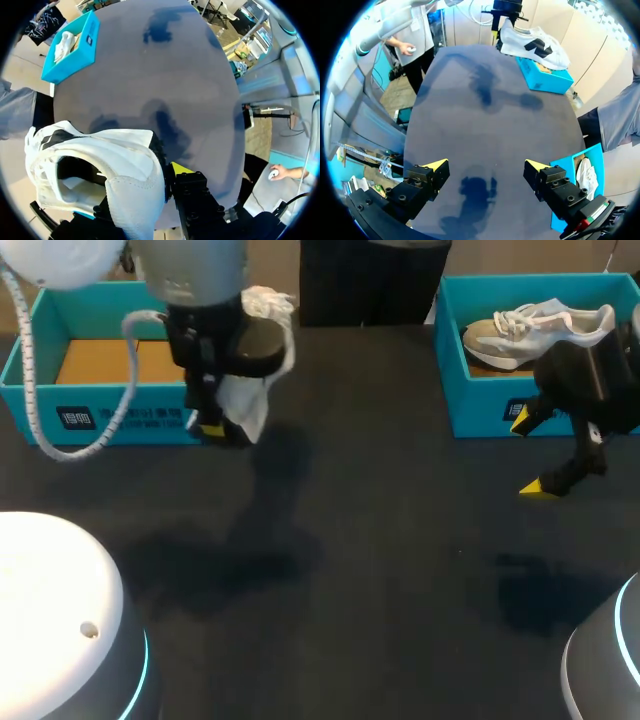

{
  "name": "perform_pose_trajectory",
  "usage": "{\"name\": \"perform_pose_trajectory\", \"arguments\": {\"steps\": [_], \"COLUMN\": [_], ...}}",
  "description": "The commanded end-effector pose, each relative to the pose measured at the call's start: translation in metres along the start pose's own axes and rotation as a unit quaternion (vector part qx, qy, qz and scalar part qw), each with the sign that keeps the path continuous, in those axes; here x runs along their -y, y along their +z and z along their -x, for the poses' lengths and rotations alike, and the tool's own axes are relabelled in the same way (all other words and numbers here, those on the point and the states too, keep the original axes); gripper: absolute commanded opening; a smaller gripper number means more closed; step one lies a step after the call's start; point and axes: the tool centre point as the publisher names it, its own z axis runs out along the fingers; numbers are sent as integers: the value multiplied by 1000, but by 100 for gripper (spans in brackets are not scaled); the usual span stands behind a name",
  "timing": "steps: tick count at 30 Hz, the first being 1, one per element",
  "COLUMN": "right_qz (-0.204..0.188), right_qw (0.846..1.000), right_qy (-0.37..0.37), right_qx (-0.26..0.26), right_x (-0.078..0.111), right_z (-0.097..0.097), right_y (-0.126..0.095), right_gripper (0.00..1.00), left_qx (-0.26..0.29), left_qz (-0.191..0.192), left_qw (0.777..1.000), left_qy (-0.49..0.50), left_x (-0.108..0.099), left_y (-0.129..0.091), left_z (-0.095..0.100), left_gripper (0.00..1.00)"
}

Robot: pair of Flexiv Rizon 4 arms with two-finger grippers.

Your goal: Take the shoe out of the shoebox, open the shoe tongue, remove and reinsert the insole, then place the shoe into the shoebox

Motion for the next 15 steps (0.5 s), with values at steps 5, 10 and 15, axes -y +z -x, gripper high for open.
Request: {"name": "perform_pose_trajectory", "arguments": {"steps": [5,10,15], "right_qz": [-2,-2,-2], "right_qw": [1000,1000,1000], "right_qy": [1,1,1], "right_qx": [-1,-1,-1], "right_x": [-1,-1,-1], "right_z": [2,2,2], "right_y": [1,1,1], "right_gripper": [100,100,100], "left_qx": [10,8,-17], "left_qz": [-19,-22,-25], "left_qw": [1000,1000,1000], "left_qy": [0,-6,8], "left_x": [-70,-107,-139], "left_y": [-7,-8,-6], "left_z": [14,28,44], "left_gripper": [0,0,0]}}
